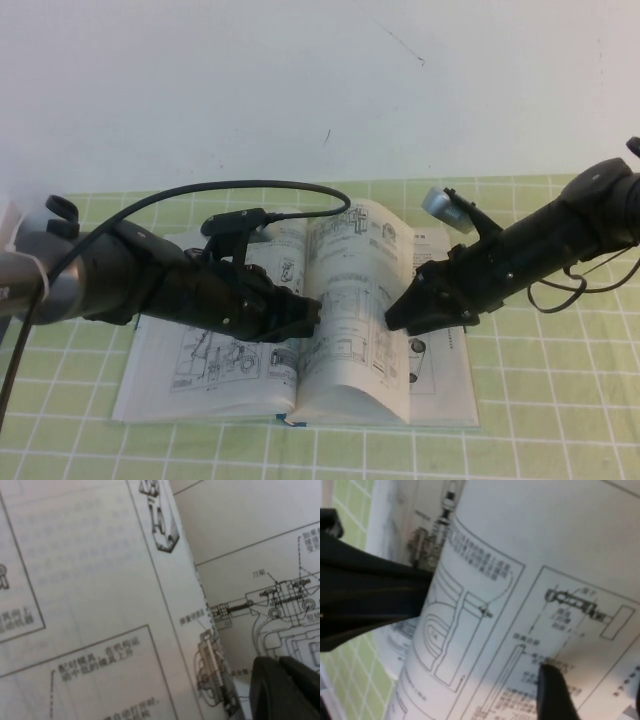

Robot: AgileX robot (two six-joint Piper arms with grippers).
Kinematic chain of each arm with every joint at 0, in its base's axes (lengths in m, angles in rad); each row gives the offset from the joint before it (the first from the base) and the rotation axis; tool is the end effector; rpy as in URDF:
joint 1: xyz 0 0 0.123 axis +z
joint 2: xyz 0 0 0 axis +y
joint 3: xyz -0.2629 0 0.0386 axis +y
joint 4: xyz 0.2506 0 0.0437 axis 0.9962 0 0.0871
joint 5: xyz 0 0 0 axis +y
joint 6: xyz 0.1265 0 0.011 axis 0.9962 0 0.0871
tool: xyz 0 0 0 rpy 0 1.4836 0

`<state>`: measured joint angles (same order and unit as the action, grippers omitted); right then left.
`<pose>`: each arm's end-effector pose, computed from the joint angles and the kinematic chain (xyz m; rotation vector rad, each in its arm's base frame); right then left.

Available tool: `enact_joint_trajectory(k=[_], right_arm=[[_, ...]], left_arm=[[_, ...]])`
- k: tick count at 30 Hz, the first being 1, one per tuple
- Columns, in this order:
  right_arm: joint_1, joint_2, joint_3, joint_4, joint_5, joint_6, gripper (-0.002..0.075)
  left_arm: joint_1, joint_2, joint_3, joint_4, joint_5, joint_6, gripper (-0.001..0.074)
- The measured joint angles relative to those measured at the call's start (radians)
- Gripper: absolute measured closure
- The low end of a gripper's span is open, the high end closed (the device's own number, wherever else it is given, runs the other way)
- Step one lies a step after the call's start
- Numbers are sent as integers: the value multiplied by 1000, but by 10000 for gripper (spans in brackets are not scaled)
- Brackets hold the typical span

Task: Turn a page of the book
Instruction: Open the closed book

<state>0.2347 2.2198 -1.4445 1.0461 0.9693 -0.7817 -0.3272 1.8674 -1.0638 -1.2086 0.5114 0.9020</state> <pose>0.3887 0.1861 0.0788 -0.4775 2.7118 1.1858 0.3489 -0.1798 0.1238 0.2946 2.5135 -0.8337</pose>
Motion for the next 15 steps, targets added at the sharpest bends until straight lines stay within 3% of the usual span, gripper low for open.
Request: enact_joint_trajectory(k=[9, 15], right_arm=[[0, 10, 0, 236, 64, -155, 382], [0, 10, 0, 307, 68, -209, 382]], left_arm=[[0, -192, 0, 5, 19, 41, 737], [0, -326, 0, 98, 137, 45, 737]])
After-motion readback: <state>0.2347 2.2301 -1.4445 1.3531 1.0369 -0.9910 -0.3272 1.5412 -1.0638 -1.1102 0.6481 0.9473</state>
